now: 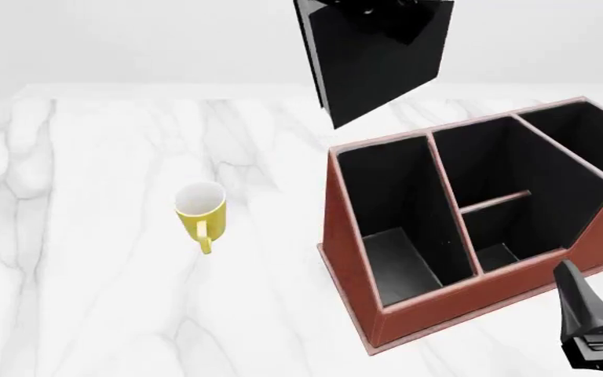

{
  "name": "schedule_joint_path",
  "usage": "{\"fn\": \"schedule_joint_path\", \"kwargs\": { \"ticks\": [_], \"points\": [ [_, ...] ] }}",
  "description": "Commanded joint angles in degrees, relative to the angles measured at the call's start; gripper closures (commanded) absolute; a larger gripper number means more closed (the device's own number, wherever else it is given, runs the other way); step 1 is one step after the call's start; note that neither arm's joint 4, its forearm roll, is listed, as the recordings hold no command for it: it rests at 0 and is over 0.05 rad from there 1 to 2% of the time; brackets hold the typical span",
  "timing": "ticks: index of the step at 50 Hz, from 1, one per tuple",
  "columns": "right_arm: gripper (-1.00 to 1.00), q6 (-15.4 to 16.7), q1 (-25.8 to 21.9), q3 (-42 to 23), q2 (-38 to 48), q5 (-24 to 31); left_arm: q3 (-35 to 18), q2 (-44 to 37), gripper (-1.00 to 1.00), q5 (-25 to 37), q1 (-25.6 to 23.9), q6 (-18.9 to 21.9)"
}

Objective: Pick up the book and place it in the back compartment of the caddy.

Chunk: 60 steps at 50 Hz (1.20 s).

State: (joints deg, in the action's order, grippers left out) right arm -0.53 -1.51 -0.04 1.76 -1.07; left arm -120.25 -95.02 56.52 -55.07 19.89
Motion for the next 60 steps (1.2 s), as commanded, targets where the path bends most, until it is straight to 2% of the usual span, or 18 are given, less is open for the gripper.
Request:
{"fn": "schedule_joint_path", "kwargs": {
  "ticks": [1,6,8,9,11,20,25,30,34,37,46,51,55,60],
  "points": [
    [-1.0,0.0,0.0,0.0,0.4,-0.3,-4.9,-5.1,1.0,-4.1,-4.8,0.4],
    [-1.0,0.0,0.0,0.0,0.7,-0.5,-4.3,-8.1,1.0,-8.8,-6.6,-0.7],
    [-1.0,-0.1,0.0,0.0,0.7,-0.5,-1.0,-10.0,1.0,-10.9,-6.0,4.2],
    [-1.0,-0.1,0.0,0.0,0.7,-0.5,-1.9,-10.7,1.0,-11.2,-6.5,2.4],
    [-1.0,-0.2,0.1,0.0,0.8,-0.6,-2.0,-11.4,1.0,-11.2,-7.6,2.3],
    [-1.0,-0.4,0.2,0.0,3.3,-2.7,-12.1,-19.2,1.0,-10.8,-9.3,-0.1],
    [-1.0,-0.5,0.2,0.0,4.6,-3.7,-17.4,-23.3,1.0,-10.2,-9.4,-0.1],
    [-1.0,-0.6,0.3,0.0,5.9,-4.9,-17.3,-24.8,1.0,-10.7,-9.9,0.3],
    [-1.0,-0.5,0.3,0.0,6.5,-5.5,-21.0,-27.6,1.0,-9.4,-9.8,0.2],
    [-1.0,-0.2,0.2,0.0,5.8,-5.0,-21.7,-29.5,1.0,-9.3,-9.4,0.9],
    [-1.0,-0.2,0.1,0.0,5.3,-4.7,-28.1,-33.7,1.0,-7.9,-9.8,-0.6],
    [-1.0,-0.2,0.0,0.0,5.5,-4.9,-27.0,-34.2,1.0,-9.5,-10.2,-1.0],
    [-1.0,-0.2,0.0,0.0,5.7,-5.1,-22.2,-32.9,1.0,-12.6,-10.9,-1.9],
    [-1.0,-0.3,-0.1,0.0,5.8,-5.2,-21.9,-33.5,1.0,-13.9,-11.0,-2.6]
  ]
}}
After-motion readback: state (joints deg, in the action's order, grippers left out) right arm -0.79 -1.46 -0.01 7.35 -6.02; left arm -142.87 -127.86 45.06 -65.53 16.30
